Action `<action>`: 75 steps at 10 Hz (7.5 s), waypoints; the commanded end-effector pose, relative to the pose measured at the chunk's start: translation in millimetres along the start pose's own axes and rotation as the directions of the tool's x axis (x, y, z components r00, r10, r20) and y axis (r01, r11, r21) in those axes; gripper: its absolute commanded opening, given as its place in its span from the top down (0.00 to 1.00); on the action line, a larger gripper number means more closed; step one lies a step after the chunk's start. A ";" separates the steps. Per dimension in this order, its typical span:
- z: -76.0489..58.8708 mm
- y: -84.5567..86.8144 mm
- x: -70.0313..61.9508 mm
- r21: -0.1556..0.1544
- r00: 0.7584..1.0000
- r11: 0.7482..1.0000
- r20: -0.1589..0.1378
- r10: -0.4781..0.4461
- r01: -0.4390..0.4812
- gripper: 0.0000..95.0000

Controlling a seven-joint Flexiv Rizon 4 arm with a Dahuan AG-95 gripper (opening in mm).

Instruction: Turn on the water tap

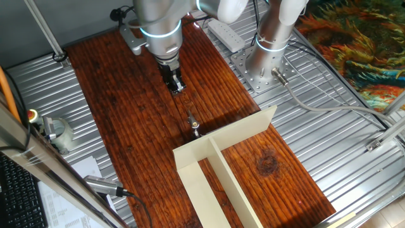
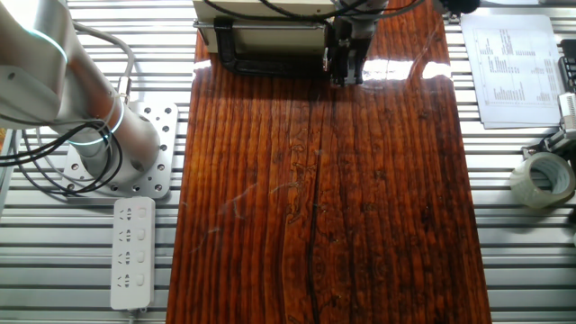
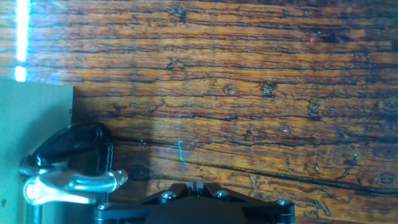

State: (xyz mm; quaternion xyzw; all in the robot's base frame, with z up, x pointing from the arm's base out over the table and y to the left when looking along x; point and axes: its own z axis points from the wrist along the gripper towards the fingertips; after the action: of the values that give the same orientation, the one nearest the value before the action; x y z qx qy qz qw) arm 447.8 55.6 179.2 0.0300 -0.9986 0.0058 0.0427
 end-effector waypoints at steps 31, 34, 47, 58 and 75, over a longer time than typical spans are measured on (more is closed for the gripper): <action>3.1 101.4 31.8 0.041 0.990 0.989 0.004 0.142 -0.142 1.00; 6.1 99.1 28.8 0.045 0.992 0.991 0.004 0.128 -0.128 1.00; 10.6 92.1 22.2 0.043 0.995 0.994 0.037 0.095 -0.096 1.00; 12.1 91.6 16.0 0.040 0.995 0.995 0.050 0.090 -0.092 1.00; 9.5 91.3 7.4 0.035 0.995 0.996 0.056 0.079 -0.081 1.00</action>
State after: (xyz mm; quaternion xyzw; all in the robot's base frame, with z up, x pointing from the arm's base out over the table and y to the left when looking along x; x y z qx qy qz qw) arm 434.1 146.1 170.0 -0.0089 -0.9996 0.0251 0.0138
